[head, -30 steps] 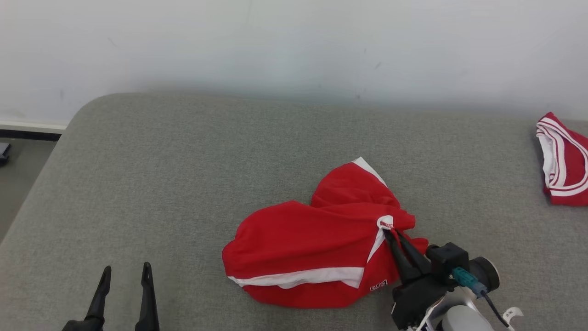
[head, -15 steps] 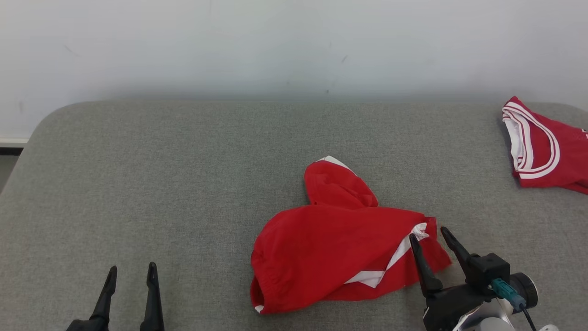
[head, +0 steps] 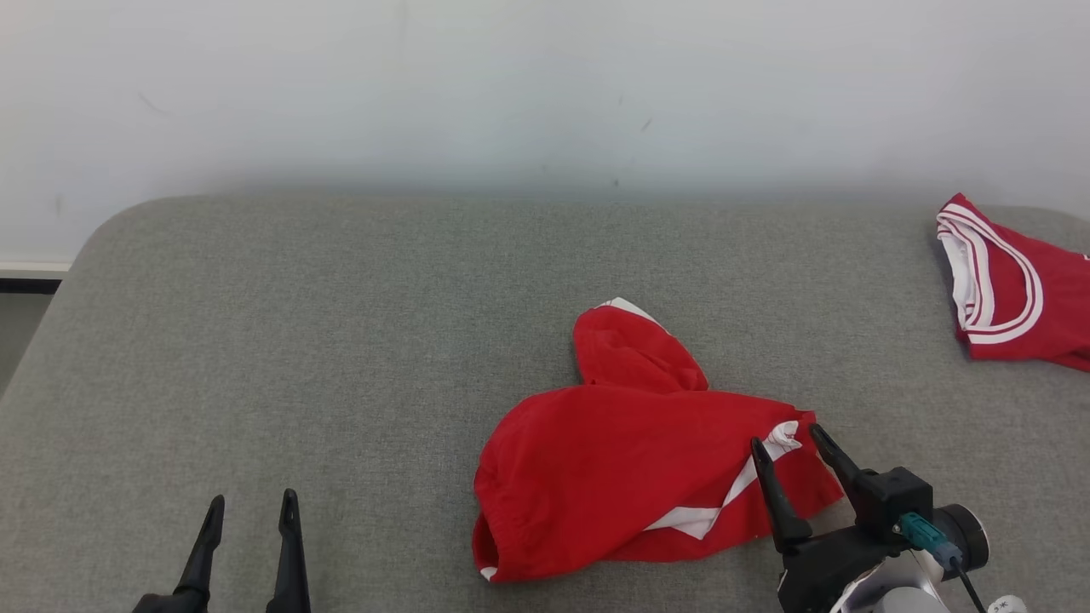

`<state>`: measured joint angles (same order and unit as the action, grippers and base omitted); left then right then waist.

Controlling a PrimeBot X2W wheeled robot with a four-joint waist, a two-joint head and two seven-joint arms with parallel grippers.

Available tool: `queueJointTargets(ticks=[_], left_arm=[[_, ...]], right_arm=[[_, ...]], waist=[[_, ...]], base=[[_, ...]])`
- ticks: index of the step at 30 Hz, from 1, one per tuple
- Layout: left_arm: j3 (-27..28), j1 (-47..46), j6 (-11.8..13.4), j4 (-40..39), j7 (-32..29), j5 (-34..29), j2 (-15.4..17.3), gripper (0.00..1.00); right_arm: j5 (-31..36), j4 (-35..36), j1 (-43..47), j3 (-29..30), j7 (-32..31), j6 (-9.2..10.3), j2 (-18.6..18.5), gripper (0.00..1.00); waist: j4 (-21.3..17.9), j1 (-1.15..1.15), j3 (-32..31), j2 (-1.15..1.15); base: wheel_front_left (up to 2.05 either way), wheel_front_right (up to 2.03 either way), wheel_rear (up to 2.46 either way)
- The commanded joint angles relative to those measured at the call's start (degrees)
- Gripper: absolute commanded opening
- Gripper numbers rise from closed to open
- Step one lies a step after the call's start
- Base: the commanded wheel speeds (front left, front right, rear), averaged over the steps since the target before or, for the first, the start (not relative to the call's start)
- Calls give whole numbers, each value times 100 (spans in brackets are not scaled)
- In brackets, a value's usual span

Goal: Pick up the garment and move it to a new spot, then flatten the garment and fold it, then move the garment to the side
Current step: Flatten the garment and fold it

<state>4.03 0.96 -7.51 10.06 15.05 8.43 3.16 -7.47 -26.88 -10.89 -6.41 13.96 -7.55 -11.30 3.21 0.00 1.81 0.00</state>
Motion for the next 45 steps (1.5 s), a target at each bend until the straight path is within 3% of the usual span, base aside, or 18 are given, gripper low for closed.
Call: queueJointTargets(ticks=[1, 2, 3, 4, 5, 6, 12, 26, 27, 28, 29, 45], left_arm=[[-21, 22, 7, 14, 16, -53, -13, 100], [-23, 19, 7, 12, 16, -47, -14, 100], [-27, 23, 6, 7, 16, -40, -14, 100], [-30, 33, 6, 2, 16, -34, -15, 100], [-33, 48, 6, 5, 16, -26, -17, 100], [-37, 55, 6, 11, 16, -20, -17, 100], [3, 96, 6, 6, 16, 17, -23, 100], [-86, -55, 5, 73, 16, 57, -28, 100], [-91, -57, 5, 83, 16, 58, -28, 100], [-99, -58, 5, 92, 16, 60, -28, 100], [-108, -62, 5, 94, 16, 59, -29, 100], [-55, 132, 5, 28, 16, -113, -8, 100]], right_arm=[[-32, -103, -69, -14, -60, 16, -42, 100], [-44, -175, -98, -28, -91, 16, -47, 100], [-52, -259, -132, -34, -136, 16, -54, 81], [-55, -331, -173, -52, -166, 16, -53, 40], [-57, -409, -219, -43, -187, 16, -61, 14], [-47, -487, -251, -44, -220, 16, -71, 0], [-131, -359, -131, 126, 32, 16, -16, 0], [-315, 870, 1254, 711, 93, 16, -83, 0], [-344, 861, 1326, 734, 46, 16, -75, 16], [-368, 866, 1386, 755, 24, 16, -62, 95], [-378, 912, 1423, 794, 31, 16, -38, 100], [-66, 2103, 1573, 918, 125, 16, 386, 100]], waist=[[58, 0, -8, 0], [73, 0, -6, 0], [86, 0, -2, 0], [96, 0, 4, 0], [108, 0, 14, 0], [121, 0, 23, 0], [99, 0, 80, 0], [-192, 0, 192, 0], [-196, 0, 183, 0], [-195, 0, 175, 0], [-192, 0, 167, 0], [-119, 0, -130, 0]], base=[[0, 0, 0], [0, 0, 0], [0, 0, 0], [0, 0, 0], [0, 0, 0], [0, 0, 0], [0, 0, 0], [0, 0, 0], [0, 0, 0], [0, 0, 0], [0, 0, 0], [0, 0, 0]])
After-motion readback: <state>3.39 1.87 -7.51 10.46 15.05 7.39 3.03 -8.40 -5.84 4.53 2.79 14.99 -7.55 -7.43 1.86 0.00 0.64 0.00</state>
